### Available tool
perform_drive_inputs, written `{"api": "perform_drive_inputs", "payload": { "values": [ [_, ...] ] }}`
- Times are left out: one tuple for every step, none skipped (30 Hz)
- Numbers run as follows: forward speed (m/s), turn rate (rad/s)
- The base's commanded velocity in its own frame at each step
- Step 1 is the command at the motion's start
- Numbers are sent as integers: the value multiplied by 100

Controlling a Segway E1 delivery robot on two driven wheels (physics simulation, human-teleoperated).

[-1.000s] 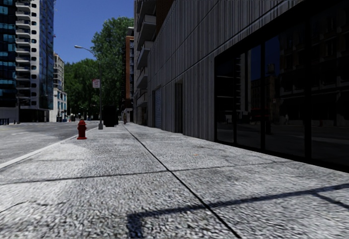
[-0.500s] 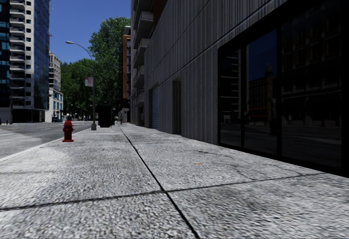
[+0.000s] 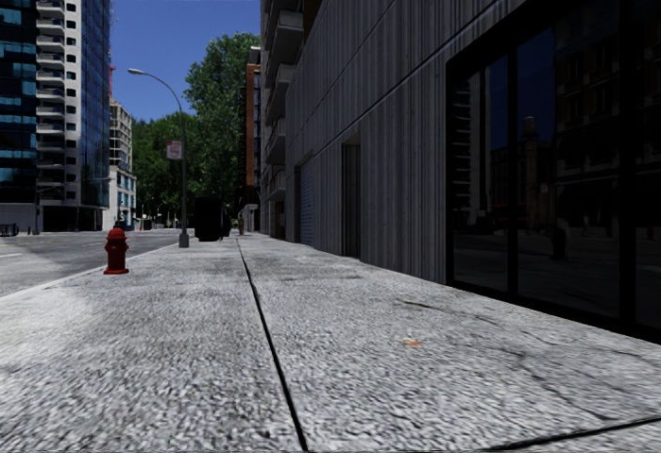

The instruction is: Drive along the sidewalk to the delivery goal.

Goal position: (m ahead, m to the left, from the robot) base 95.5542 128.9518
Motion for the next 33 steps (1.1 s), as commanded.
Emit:
{"api": "perform_drive_inputs", "payload": {
  "values": [
    [200, 0],
    [200, 0],
    [200, 0],
    [200, 0],
    [200, 0],
    [200, 0],
    [200, 0],
    [200, 0],
    [200, 0],
    [200, 7],
    [200, 23],
    [200, 23],
    [200, 32],
    [200, 35],
    [200, 36],
    [200, 36],
    [200, 36],
    [200, 36],
    [200, 36],
    [200, 35],
    [200, 29],
    [200, 21],
    [200, 21],
    [200, 10],
    [200, 0],
    [200, 0],
    [200, 0],
    [200, 0],
    [200, 0],
    [200, 0],
    [200, 0],
    [200, 0],
    [200, 0]
  ]
}}
